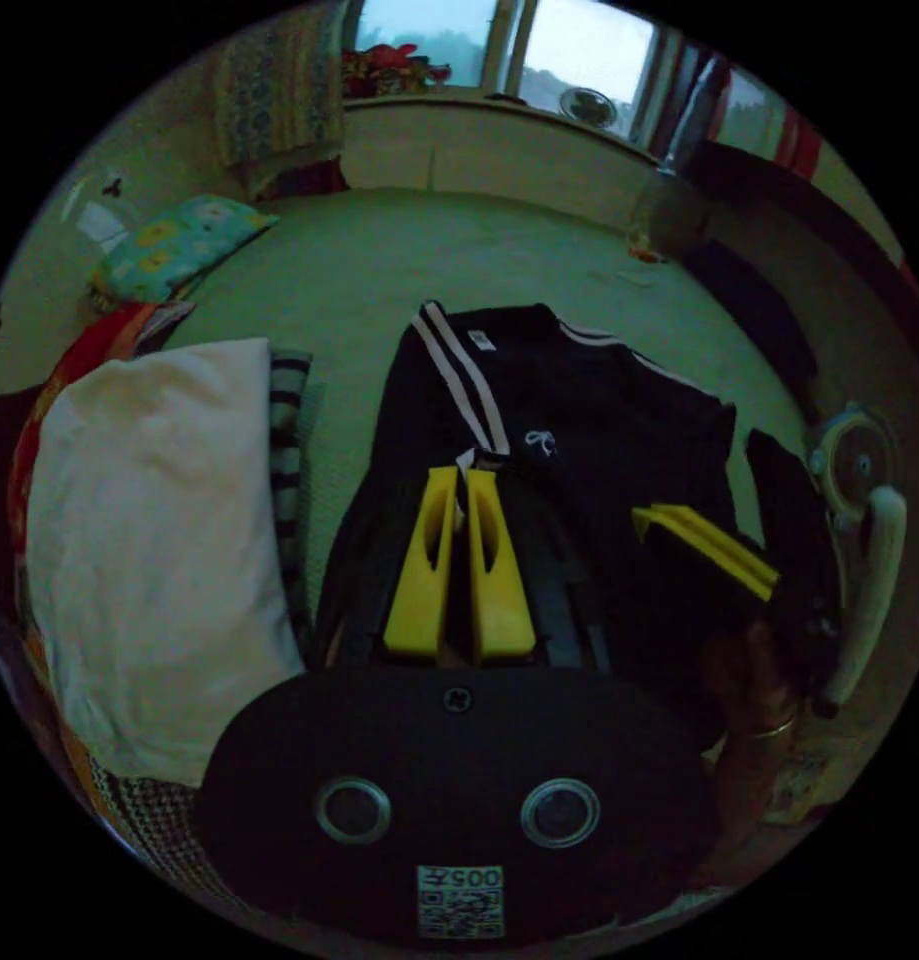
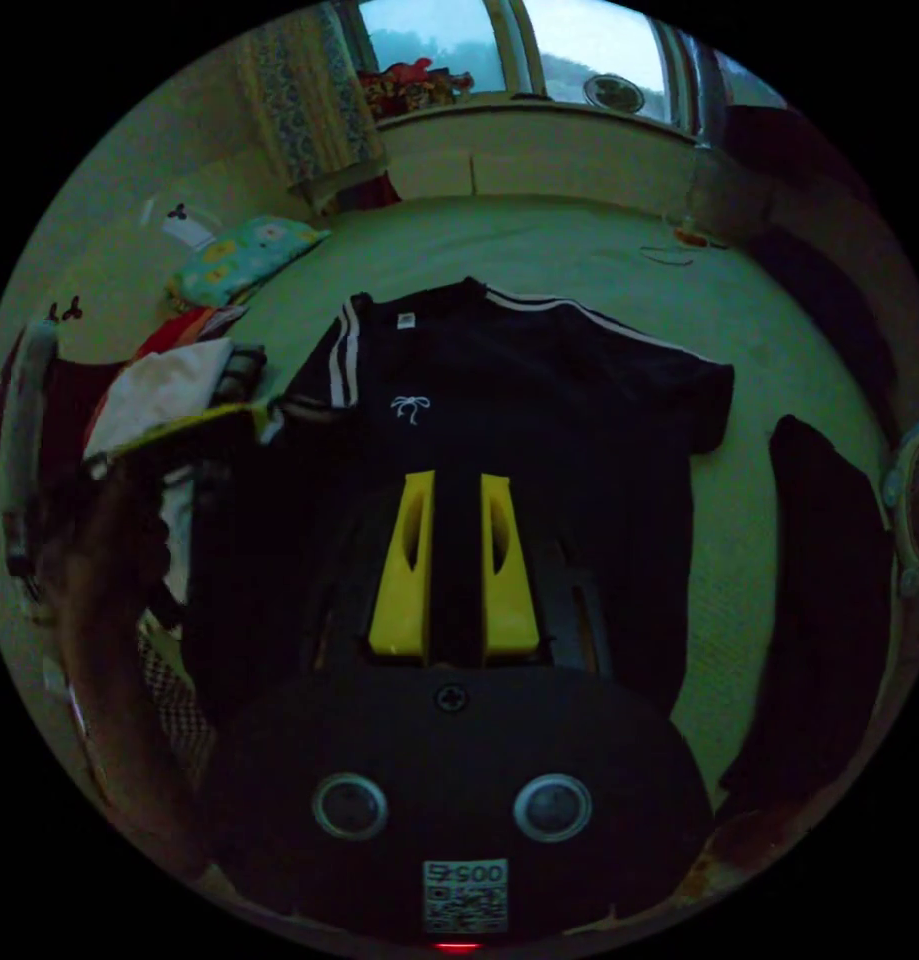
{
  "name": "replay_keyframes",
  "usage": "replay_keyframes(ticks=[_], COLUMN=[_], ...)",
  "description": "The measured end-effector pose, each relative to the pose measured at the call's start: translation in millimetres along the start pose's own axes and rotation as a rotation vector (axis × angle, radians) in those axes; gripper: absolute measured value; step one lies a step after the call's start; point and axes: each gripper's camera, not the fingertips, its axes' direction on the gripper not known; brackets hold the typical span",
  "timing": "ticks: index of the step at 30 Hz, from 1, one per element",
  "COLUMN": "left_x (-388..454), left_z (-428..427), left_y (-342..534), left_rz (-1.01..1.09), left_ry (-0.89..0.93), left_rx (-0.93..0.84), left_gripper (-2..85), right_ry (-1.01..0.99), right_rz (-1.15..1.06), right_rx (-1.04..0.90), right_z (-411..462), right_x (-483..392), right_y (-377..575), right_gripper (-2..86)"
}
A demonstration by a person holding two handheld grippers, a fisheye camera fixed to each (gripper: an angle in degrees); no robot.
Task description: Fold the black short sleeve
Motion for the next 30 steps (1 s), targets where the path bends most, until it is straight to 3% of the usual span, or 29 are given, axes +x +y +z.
replay_keyframes(ticks=[6, 10, 21, 30], left_x=[-65.4, -121.9, -183.4, -129.5], left_z=[-76.1, -106.1, -166.4, -190.6], left_y=[0.0, 11.3, 44.5, 124.1], left_rz=[-0.113, -0.223, -0.298, -0.055], left_ry=[-0.259, -0.298, -0.22, -0.074], left_rx=[0.068, 0.04, 0.059, 0.043], left_gripper=[1.8, 2.8, 6.5, 7.4], right_ry=[-0.063, -0.081, -0.072, 0.044], right_rz=[0.025, 0.034, 0.015, -0.062], right_rx=[-0.022, -0.022, -0.059, -0.087], right_z=[0.5, -2.9, -14.8, -26.5], right_x=[-7.0, -12.9, -30.0, -55.7], right_y=[20.1, 32.8, 80.5, 124.8], right_gripper=[7.4, 7.3, 7.2, 7.6])
